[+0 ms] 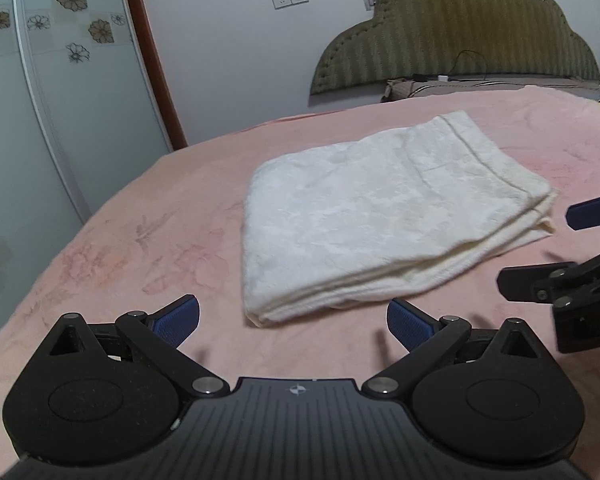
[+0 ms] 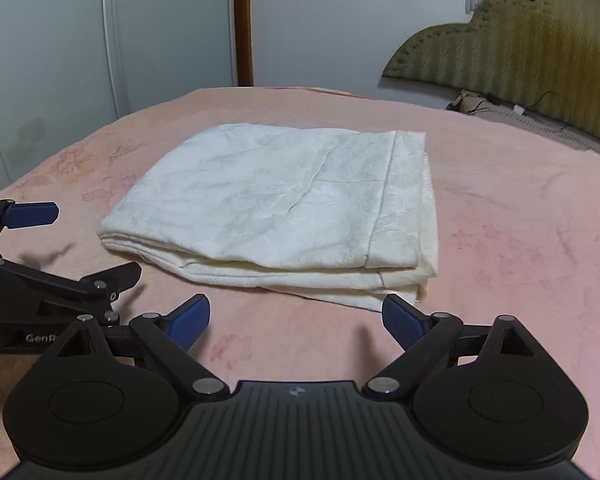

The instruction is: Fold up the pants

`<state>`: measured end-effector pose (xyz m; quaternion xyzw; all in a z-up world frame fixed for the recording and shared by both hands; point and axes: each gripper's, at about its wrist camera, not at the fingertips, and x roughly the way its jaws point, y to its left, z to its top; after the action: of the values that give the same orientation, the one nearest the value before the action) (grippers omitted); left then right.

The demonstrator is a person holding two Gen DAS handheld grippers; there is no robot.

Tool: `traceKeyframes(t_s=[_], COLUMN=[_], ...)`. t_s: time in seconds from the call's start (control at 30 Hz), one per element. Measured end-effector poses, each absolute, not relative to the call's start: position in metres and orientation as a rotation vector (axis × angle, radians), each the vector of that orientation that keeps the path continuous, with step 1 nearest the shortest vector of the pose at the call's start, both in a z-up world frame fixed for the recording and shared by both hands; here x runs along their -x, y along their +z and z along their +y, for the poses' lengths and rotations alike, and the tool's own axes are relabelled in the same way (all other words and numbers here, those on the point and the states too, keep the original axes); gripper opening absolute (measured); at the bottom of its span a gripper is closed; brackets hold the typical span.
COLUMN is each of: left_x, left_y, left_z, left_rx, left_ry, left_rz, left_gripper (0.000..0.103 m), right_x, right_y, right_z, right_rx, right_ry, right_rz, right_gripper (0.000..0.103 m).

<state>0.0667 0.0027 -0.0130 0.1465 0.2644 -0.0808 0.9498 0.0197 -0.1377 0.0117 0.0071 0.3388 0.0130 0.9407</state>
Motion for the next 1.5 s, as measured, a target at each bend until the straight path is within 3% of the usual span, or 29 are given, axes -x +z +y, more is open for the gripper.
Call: traceKeyframes(t_s=[0.23, 0.5, 0.77, 0.9, 1.13, 1.2, 1.27, 1.5], left_x=[-0.068, -0.075, -0.083, -0.080, -0.081, -0.081, -0.081, -0.081], left_y=[-0.015, -0.029, -0.038, -0.038, -0.038, -0.038, -0.038, -0.038], left_z=[0.006, 0.018, 0.053, 0.047, 0.047, 0.047, 0.047, 0.047], left_rx=[-0.221, -0.239, -0.053, -0.090, -0.077, -0.077, -0.076, -0.077], left_ry=[-0.166, -0.080, -0.146, -0.132, -0.136, -0.136, -0.136, -0.136], left_rz=[0.601, 0.635, 0.686, 0.683, 0.687, 0.687, 0.687, 0.687], left_gripper=[0.102, 0.103, 0.103, 0.103, 0.103, 0.103, 0.103, 0.103], right_x=[-0.009, -0.016, -0.011, -0.004, 0.027, 0.031, 0.033, 0.013], right_y=[0.017, 0.012, 0.002, 0.015, 0.070, 0.082, 0.090, 0.072], right_z=[-0.127, -0.125, -0.129, -0.133, -0.154, -0.156, -0.152, -0.126], right_rx=[0.001, -0.155, -0.160, -0.207, -0.622, -0.794, -0.856, -0.544], right_ry=[0.019, 0.021, -0.035, -0.027, 0.253, 0.364, 0.416, 0.156], right_rz=[0.699, 0.873, 0.889, 0.865, 0.695, 0.625, 0.578, 0.640], right_gripper=[0.095, 0.095, 0.095, 0.095, 0.095, 0.103, 0.103, 0.103])
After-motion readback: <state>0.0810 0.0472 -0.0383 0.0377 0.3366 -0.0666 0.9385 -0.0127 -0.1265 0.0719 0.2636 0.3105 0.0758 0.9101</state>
